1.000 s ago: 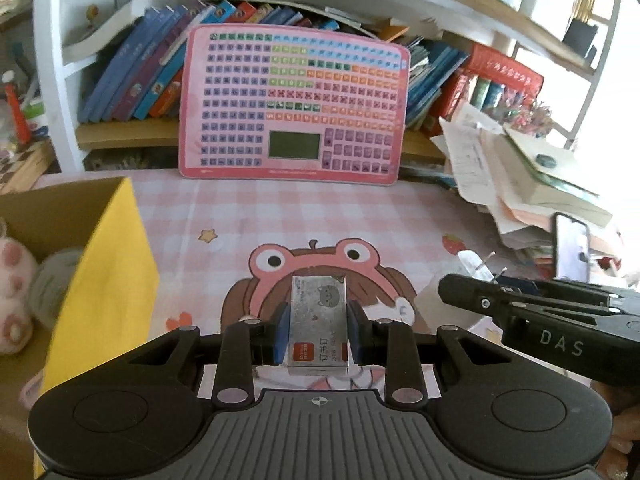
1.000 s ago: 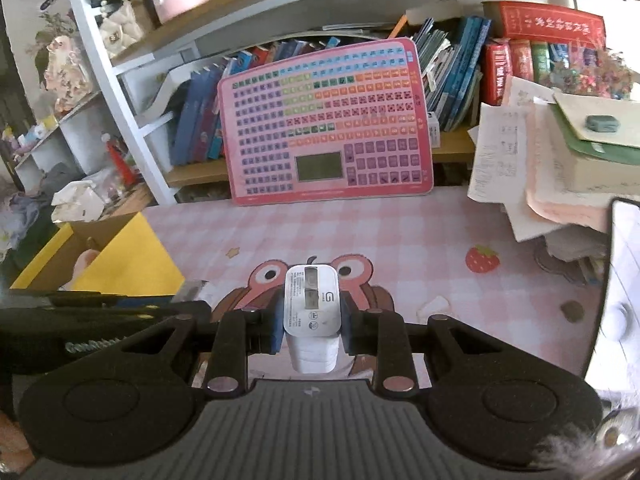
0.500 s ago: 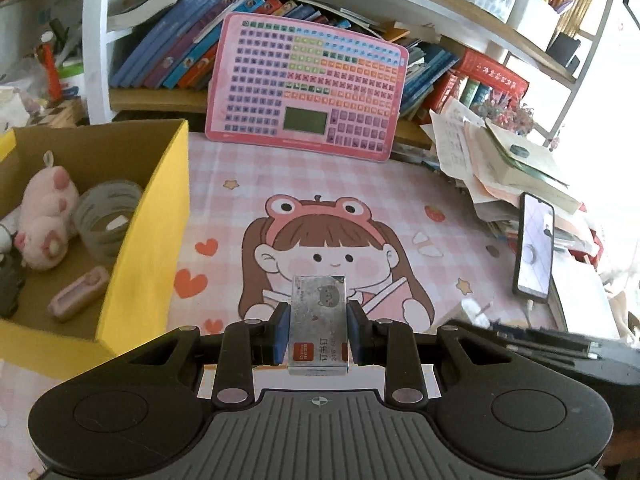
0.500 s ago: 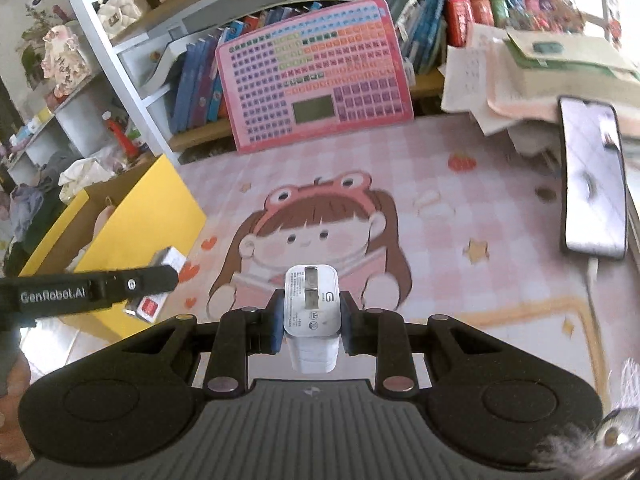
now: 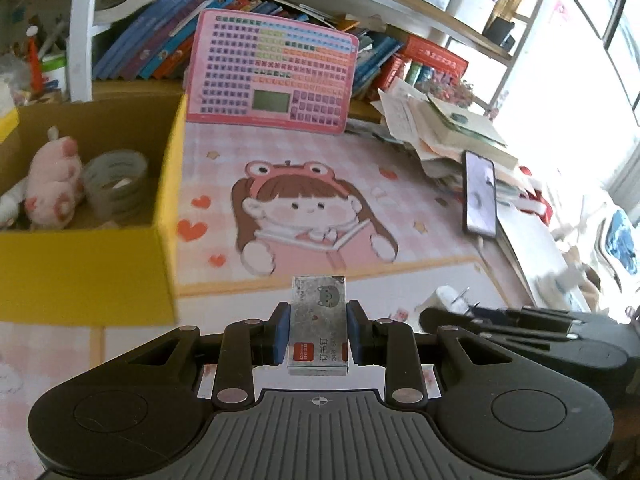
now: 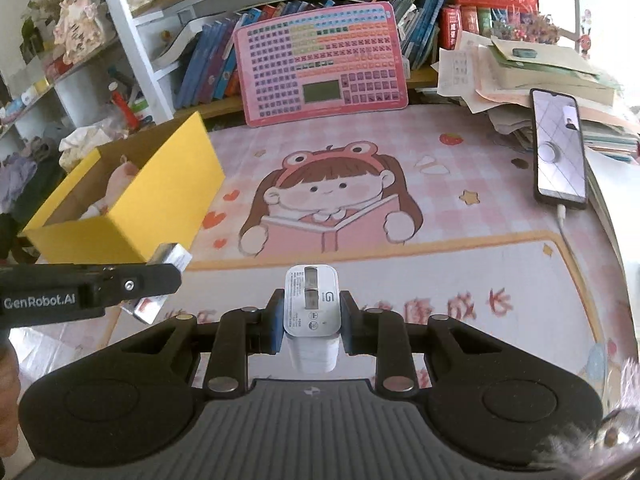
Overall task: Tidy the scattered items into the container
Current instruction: 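Lift the charger plug and card box and carry them over the yellow box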
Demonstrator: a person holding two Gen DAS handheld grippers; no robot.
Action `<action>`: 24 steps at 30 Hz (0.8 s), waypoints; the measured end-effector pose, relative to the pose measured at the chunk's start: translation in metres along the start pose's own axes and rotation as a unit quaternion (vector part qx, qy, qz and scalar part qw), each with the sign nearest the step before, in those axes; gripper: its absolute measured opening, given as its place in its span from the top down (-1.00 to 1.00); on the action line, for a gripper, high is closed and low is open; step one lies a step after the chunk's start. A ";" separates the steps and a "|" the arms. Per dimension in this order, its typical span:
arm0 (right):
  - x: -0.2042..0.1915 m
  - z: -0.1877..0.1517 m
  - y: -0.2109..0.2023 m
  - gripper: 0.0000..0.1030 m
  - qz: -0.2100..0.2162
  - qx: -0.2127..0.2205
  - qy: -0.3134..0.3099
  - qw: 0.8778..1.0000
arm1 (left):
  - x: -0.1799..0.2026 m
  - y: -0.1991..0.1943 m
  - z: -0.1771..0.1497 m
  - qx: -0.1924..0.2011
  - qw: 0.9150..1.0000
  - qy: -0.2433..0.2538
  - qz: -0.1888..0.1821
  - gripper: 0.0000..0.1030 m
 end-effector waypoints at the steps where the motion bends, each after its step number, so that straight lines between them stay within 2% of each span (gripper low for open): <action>1: -0.006 -0.004 -0.004 0.52 -0.005 0.001 0.001 1.000 | -0.004 -0.006 -0.004 -0.003 1.000 0.001 -0.002 0.46; 4: -0.026 -0.017 -0.014 0.52 -0.019 0.002 0.008 1.000 | -0.017 -0.027 -0.020 -0.012 1.000 0.006 -0.007 0.46; 11: -0.073 -0.040 -0.030 0.52 -0.022 0.003 -0.006 1.000 | -0.054 -0.064 -0.048 -0.027 1.000 -0.002 -0.008 0.46; 17: -0.115 -0.061 -0.029 0.52 -0.021 -0.022 -0.034 0.999 | -0.077 -0.090 -0.060 -0.026 1.000 0.012 -0.001 0.46; 24: -0.152 -0.070 -0.033 0.52 -0.008 -0.024 -0.060 0.998 | -0.105 -0.114 -0.069 -0.022 1.000 -0.008 0.005 0.46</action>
Point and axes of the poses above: each gripper's, at about its wrist camera, not at the fingertips, and y roughly the way its jaws point, x to its right, z to its top, the point moved 2 cm from there along y, roughly the way its jaws point, and after that the axes turned 8 degrees about x, right-handed, at the moved point
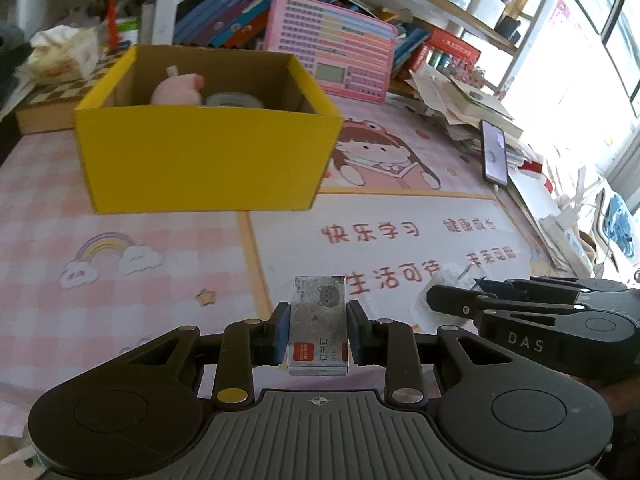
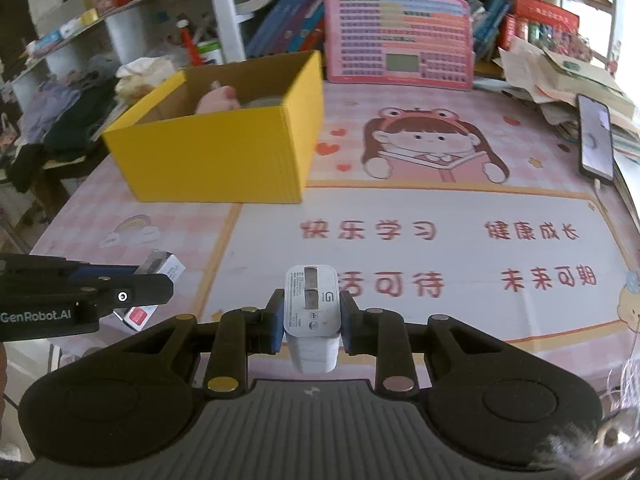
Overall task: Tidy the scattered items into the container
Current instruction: 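Lift the charger plug and card box and carry them over the yellow box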
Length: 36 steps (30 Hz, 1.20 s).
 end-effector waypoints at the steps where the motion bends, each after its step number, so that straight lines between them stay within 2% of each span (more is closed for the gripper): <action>1: -0.005 0.000 0.000 0.52 0.002 0.000 -0.003 1.000 | -0.004 -0.003 -0.001 0.001 1.000 -0.002 0.001 0.46; 13: -0.054 0.002 0.005 0.52 0.035 -0.001 -0.041 0.999 | -0.038 -0.029 -0.006 0.019 0.999 -0.013 0.022 0.46; 23: -0.085 0.018 0.017 0.52 0.064 0.017 -0.069 0.995 | -0.062 -0.043 0.002 0.043 0.998 -0.021 0.049 0.46; 31: -0.092 0.028 0.029 0.52 0.086 0.024 -0.089 0.992 | -0.072 -0.038 0.013 0.058 0.996 -0.036 0.062 0.46; 36: -0.083 0.051 0.035 0.52 0.089 0.053 -0.088 0.991 | -0.070 -0.034 0.036 0.084 0.994 -0.024 0.070 0.46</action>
Point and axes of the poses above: each gripper's, at about its wrist camera, not at the fingertips, and y roughly the way its jaws point, x to its right, z to its top, the point moved 2 cm from there along y, roughly the way its jaws point, and after that the axes turned 8 degrees about x, right-handed, at the moved point
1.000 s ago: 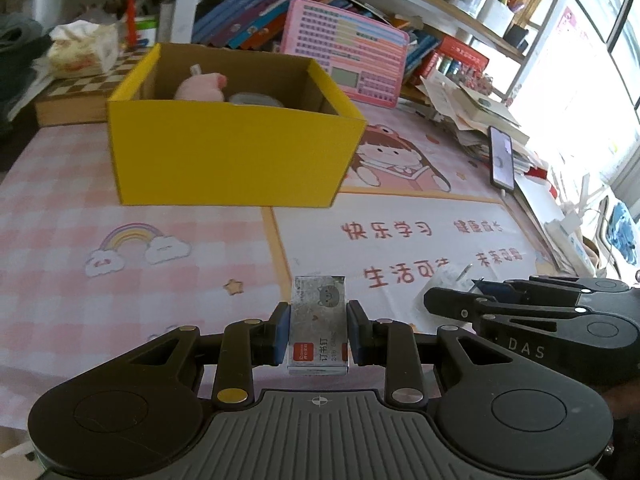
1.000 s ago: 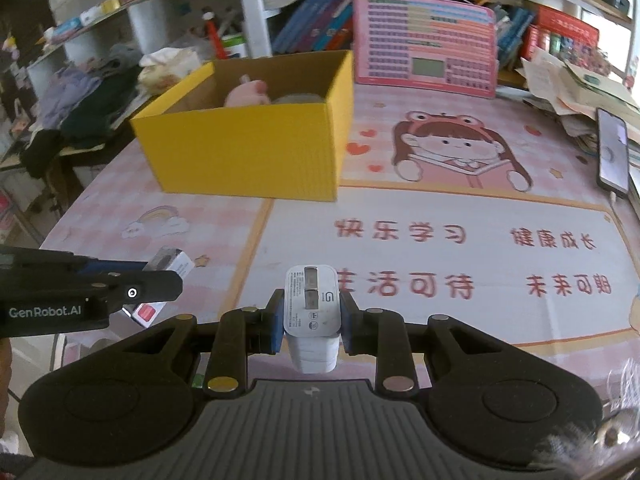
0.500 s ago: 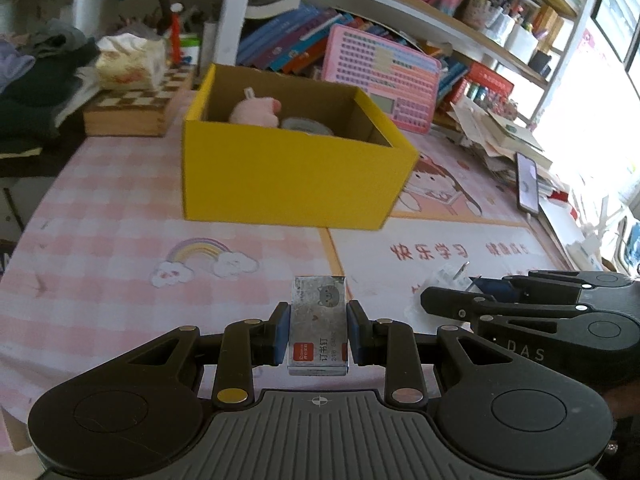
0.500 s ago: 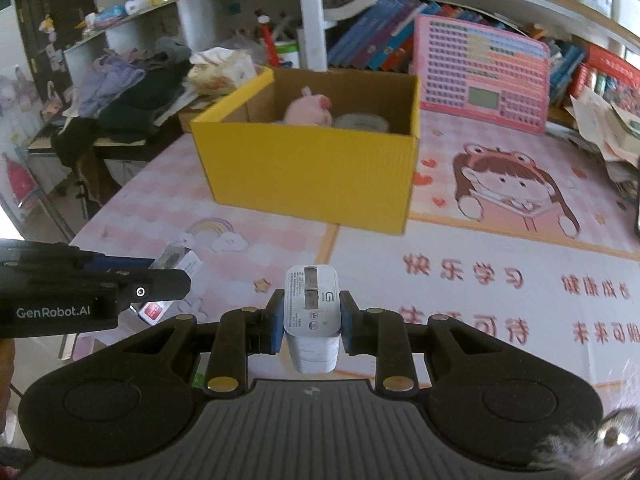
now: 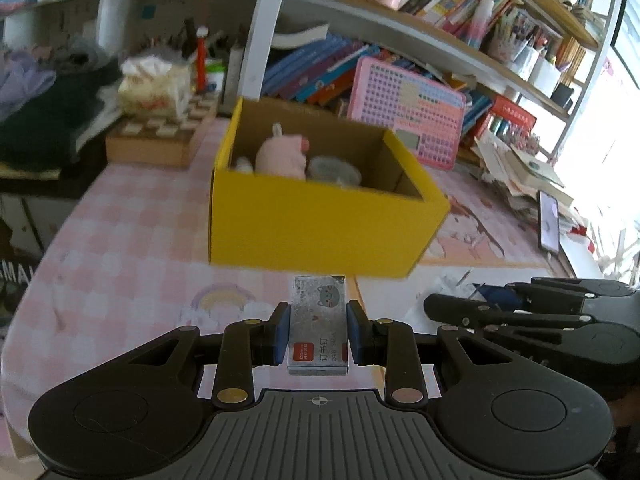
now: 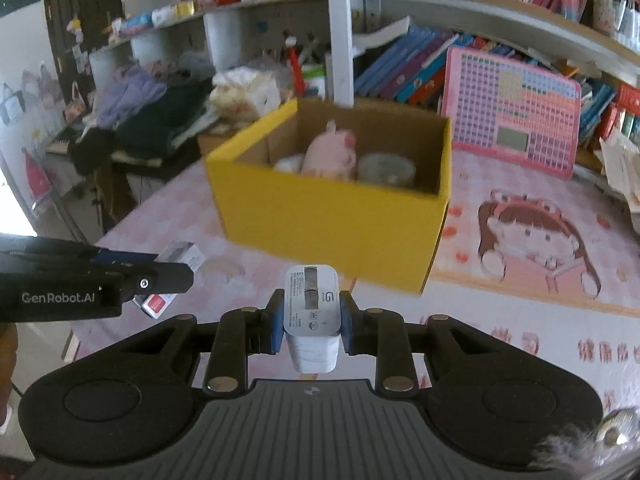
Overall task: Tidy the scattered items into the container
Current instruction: 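Lift the charger plug and card box and carry them over the yellow box, then open both tools to drop the charger plug and card box into the box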
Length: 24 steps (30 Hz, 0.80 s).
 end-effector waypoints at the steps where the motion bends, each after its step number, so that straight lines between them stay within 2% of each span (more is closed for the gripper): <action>1: 0.004 0.006 0.001 0.52 0.001 0.009 0.002 1.000 | 0.001 0.002 0.005 0.006 1.000 0.003 0.001 0.46; 7: 0.027 0.057 0.014 0.52 0.009 0.064 0.003 0.998 | 0.010 0.024 0.054 0.049 0.998 0.027 0.002 0.46; 11: 0.042 0.088 0.041 0.51 0.003 0.084 -0.005 0.996 | 0.015 0.050 0.084 0.069 0.997 0.046 0.006 0.46; 13: 0.050 0.100 0.063 0.52 0.000 0.075 -0.012 0.997 | 0.015 0.071 0.094 0.064 0.996 0.055 0.008 0.46; 16: 0.062 0.113 0.099 0.52 -0.005 0.048 -0.002 0.999 | 0.013 0.105 0.100 0.036 0.997 0.060 0.015 0.46; 24: 0.093 0.136 0.195 0.51 -0.003 -0.031 0.021 0.999 | 0.006 0.175 0.093 -0.037 0.997 0.059 0.032 0.46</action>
Point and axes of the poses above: each gripper's, at about its wrist camera, not at the fingertips, and y roughly the way its jaws point, x to its right, z to its top, the point moved 2 cm from there along y, roughly the way its jaws point, and after that the axes turned 8 degrees about x, right-handed, at the moved point
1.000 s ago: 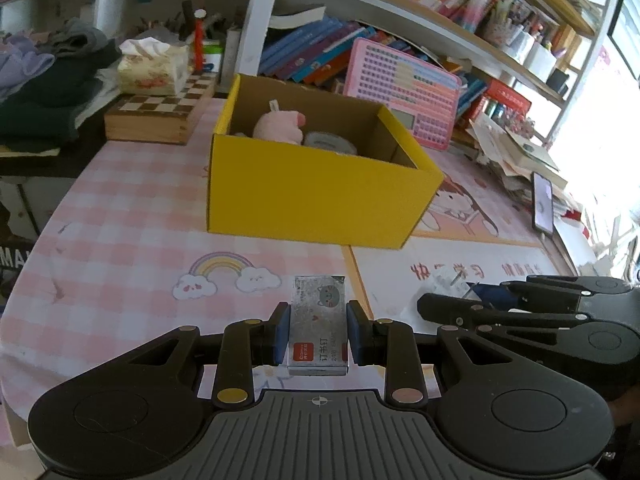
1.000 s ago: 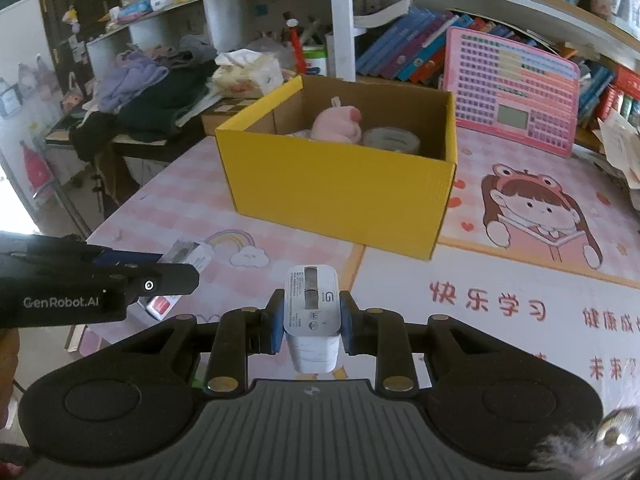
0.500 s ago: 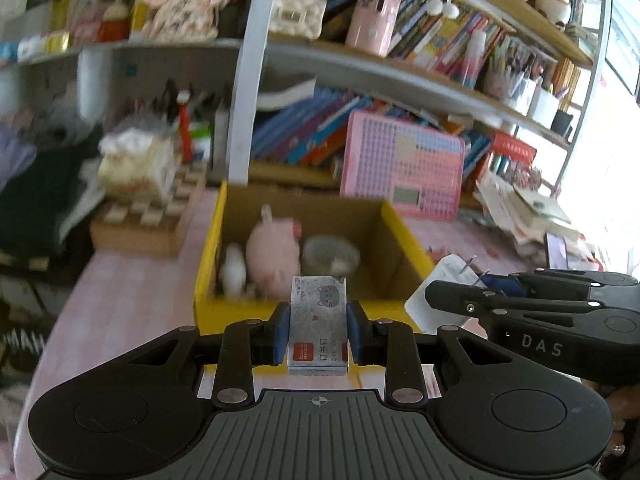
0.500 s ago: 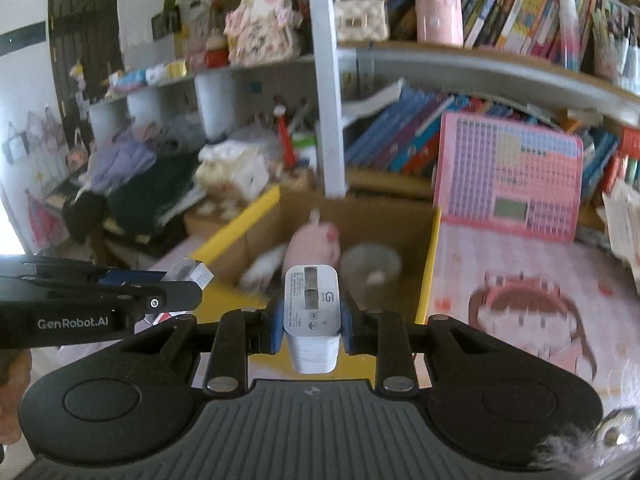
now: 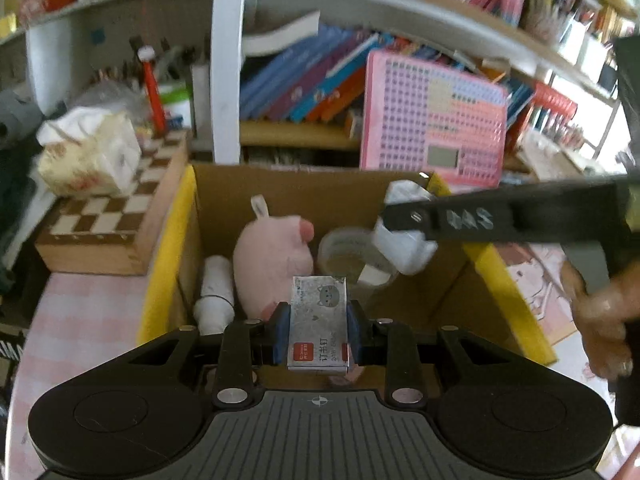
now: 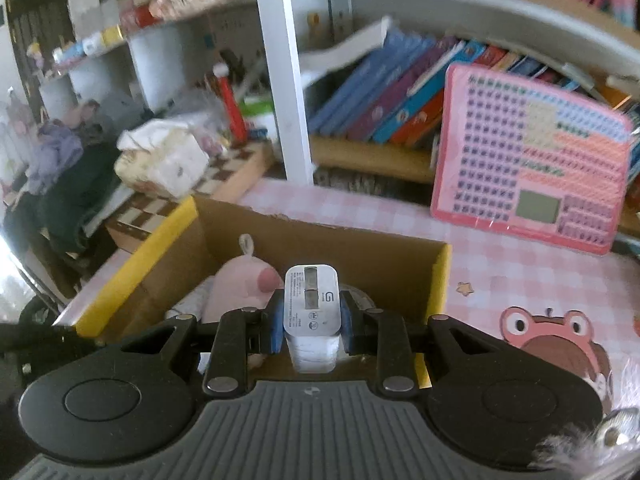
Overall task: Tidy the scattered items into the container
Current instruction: 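Open both tools to drop the charger plug and card box into the box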
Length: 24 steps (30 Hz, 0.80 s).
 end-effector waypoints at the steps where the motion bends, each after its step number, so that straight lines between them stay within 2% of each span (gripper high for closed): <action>1: 0.000 0.001 0.009 0.51 0.001 -0.009 0.000 1.000 | 0.000 0.005 0.000 -0.005 1.000 0.000 0.001 0.46; 6: -0.002 0.001 0.040 0.51 0.010 -0.040 -0.025 0.999 | 0.002 0.020 0.001 -0.029 1.000 0.001 -0.005 0.45; 17: 0.008 -0.001 0.062 0.49 0.016 -0.066 -0.028 0.997 | 0.014 0.037 0.005 -0.043 0.999 0.007 -0.001 0.43; 18: 0.008 0.001 0.062 0.36 0.022 -0.060 -0.028 0.998 | 0.014 0.039 0.006 -0.048 0.999 0.007 -0.001 0.34; 19: 0.007 0.003 0.061 0.27 0.028 -0.056 -0.031 0.998 | 0.015 0.041 0.006 -0.055 0.998 0.008 -0.003 0.17; 20: 0.006 0.004 0.059 0.22 0.028 -0.049 -0.037 0.998 | 0.015 0.042 0.007 -0.060 0.998 0.009 -0.004 0.09; 24: 0.007 0.011 0.044 0.22 0.032 -0.032 -0.048 0.998 | 0.017 0.027 0.010 -0.037 0.999 0.013 0.000 -0.07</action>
Point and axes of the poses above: each gripper's, at about its wrist camera, not at the fingertips, and y roughly the way its jaws point, x to its right, z to its top, the point moved 2 cm from there along y, roughly the way its jaws point, and after that the axes turned 8 degrees about x, right-handed, at the moved point
